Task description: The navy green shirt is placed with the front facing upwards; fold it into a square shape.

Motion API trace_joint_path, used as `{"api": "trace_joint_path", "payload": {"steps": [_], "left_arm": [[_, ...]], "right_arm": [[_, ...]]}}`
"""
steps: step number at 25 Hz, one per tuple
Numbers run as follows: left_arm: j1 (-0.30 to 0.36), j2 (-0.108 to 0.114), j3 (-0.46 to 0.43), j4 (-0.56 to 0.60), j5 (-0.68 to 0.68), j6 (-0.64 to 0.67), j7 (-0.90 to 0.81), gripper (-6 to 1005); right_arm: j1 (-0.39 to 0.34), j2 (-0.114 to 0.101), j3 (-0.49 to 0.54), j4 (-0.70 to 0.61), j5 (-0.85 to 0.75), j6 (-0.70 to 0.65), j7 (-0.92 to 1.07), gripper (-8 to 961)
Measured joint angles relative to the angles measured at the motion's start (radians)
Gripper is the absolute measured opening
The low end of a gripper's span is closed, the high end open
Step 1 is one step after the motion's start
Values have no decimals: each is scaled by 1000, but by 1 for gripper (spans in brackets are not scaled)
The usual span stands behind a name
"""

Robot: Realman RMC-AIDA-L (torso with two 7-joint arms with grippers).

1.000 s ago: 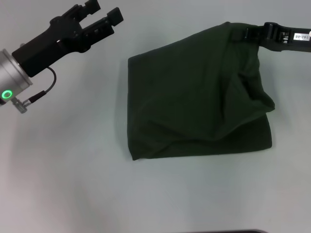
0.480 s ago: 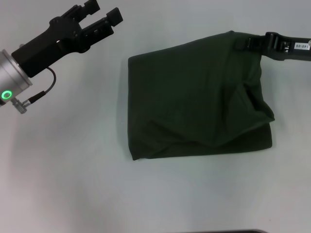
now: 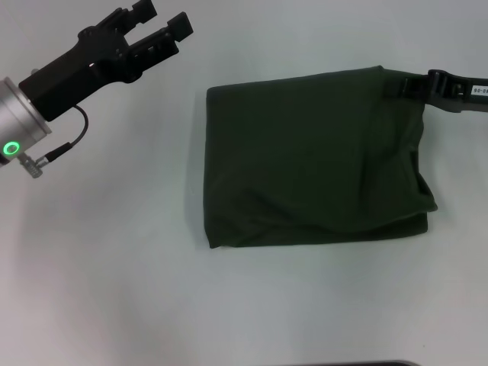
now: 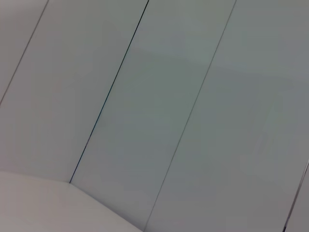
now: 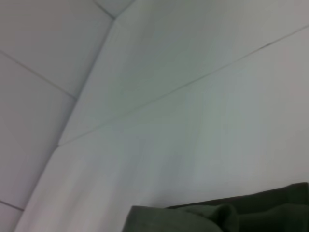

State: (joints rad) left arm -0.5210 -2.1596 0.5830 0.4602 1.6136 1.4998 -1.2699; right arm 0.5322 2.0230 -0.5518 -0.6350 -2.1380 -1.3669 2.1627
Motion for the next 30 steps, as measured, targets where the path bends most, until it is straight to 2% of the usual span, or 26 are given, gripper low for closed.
{"api": "trace_joint_path", "payload": {"steps": [19, 25, 30], "left_arm": [[-4, 0, -2, 0, 1, -17, 0, 888], [-4, 0, -2, 0, 0, -17, 1, 888], [-4, 0, -2, 0, 0, -21, 3, 888]], "right_arm": [[-7, 14, -3, 52, -1, 147, -9, 143], [-28, 22, 14, 42, 8, 191, -16, 415], [-56, 11, 54, 23, 67, 140, -55, 594]]}}
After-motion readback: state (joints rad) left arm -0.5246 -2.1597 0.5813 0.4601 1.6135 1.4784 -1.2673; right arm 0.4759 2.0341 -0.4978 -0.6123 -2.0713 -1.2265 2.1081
